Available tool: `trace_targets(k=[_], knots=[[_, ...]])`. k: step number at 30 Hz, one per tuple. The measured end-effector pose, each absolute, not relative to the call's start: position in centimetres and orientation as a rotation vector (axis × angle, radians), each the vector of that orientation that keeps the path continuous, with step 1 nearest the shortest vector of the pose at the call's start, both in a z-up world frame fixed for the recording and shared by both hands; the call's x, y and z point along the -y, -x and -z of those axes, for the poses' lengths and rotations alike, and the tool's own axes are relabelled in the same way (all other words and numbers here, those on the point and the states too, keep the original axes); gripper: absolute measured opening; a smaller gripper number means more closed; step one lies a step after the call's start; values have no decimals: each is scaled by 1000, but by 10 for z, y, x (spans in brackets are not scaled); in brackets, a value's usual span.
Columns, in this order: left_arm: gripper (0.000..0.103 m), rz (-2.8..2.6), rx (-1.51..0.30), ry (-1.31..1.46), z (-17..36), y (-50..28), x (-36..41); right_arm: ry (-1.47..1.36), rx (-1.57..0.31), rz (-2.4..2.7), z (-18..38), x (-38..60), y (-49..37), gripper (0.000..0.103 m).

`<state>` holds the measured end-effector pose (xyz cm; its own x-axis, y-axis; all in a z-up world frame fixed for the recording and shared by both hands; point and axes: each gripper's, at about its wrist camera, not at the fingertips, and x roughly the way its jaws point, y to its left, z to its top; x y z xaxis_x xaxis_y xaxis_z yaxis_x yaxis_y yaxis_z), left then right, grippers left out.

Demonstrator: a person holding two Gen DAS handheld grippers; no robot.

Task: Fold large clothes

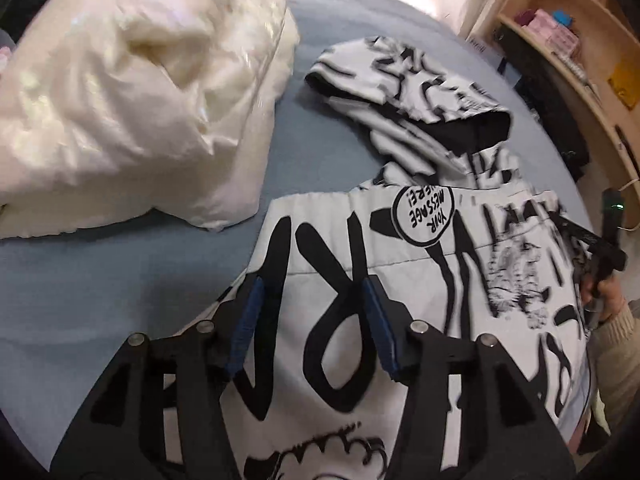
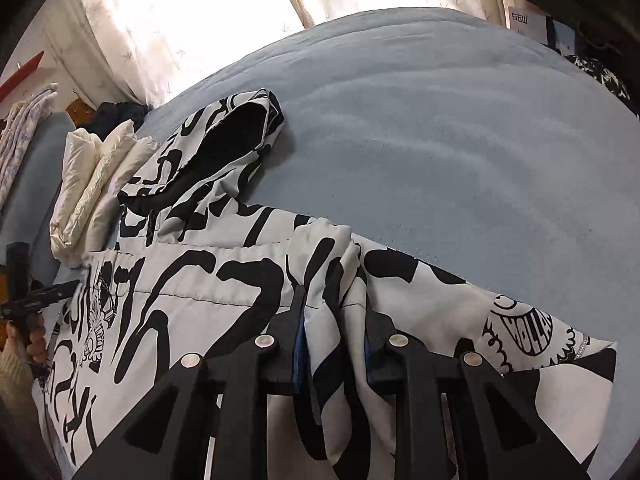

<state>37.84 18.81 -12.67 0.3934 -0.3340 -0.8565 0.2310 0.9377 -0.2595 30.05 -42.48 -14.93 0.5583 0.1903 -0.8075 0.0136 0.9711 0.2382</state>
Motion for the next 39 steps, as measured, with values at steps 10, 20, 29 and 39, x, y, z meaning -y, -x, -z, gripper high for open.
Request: trace_targets(k=[10, 20, 29, 39], knots=[[48, 322, -1101, 197, 131, -389, -218, -289, -956, -126, 156, 424, -303, 20], [6, 277, -991, 112, 128, -391, -182, -234, -941, -92, 152, 412, -301, 18], [6, 80, -927, 25, 131, -372, -172, -150, -957, 7, 159, 388, -308, 16], [14, -23, -830, 25, 84, -334, -160, -104, -864, 115, 97, 359, -260, 51]])
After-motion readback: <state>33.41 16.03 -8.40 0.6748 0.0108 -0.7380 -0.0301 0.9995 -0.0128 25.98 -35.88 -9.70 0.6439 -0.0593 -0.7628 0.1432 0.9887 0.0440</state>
